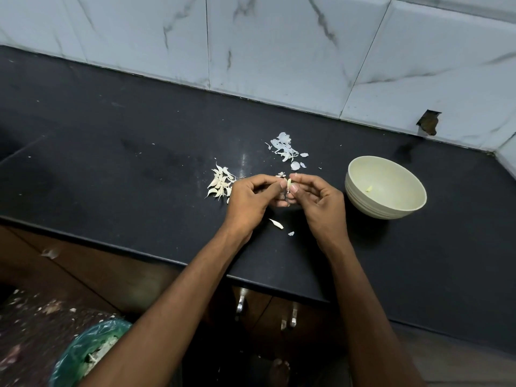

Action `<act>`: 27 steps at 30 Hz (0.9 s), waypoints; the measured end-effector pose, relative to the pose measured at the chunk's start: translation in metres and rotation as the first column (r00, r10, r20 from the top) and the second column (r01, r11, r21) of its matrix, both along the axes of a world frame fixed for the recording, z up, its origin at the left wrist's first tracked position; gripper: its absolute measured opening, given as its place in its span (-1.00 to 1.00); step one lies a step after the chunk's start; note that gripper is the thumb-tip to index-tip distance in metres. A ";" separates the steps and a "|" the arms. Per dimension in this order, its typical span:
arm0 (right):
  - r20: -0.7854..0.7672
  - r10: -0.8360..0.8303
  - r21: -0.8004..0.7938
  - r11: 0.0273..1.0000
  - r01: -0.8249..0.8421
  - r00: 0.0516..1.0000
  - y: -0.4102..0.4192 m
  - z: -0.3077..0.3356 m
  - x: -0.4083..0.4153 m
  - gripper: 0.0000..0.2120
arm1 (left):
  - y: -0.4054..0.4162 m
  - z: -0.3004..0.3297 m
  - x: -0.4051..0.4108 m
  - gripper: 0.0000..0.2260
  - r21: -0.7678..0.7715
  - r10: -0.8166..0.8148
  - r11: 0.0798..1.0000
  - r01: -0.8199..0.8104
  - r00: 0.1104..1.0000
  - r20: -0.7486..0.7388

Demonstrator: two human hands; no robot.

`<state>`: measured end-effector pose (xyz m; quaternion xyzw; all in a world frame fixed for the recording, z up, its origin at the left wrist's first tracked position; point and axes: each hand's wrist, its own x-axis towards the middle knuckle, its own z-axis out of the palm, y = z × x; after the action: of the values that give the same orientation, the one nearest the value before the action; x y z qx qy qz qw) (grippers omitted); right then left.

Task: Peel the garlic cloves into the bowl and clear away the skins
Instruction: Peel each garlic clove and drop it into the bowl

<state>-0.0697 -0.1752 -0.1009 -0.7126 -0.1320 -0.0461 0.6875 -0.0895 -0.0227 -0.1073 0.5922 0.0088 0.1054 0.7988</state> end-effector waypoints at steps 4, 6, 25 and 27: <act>-0.035 -0.043 0.037 0.998 0.044 0.998 0.001 -0.002 0.000 -0.89 | -0.001 0.000 -0.001 -0.84 -0.038 -0.033 0.999 0.033 0.999 -0.012; -0.025 -0.040 0.030 0.999 0.040 0.999 0.001 -0.001 -0.001 -0.90 | -0.001 0.000 -0.001 -0.84 -0.054 -0.030 0.998 0.029 0.999 -0.020; -0.042 0.086 0.086 0.993 -0.083 0.995 -0.001 0.003 -0.004 -0.79 | 0.001 0.004 0.002 -0.94 -0.029 -0.037 0.999 0.034 0.994 -0.105; -0.049 0.085 0.085 0.993 -0.080 0.995 -0.001 0.004 -0.004 -0.81 | 0.001 0.004 0.002 -0.94 -0.027 -0.024 0.999 0.021 0.994 -0.111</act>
<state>-0.0742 -0.1758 -0.0965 -0.6784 -0.1413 -0.0044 0.7210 -0.0877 -0.0218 -0.1036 0.5868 0.0478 0.0630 0.8059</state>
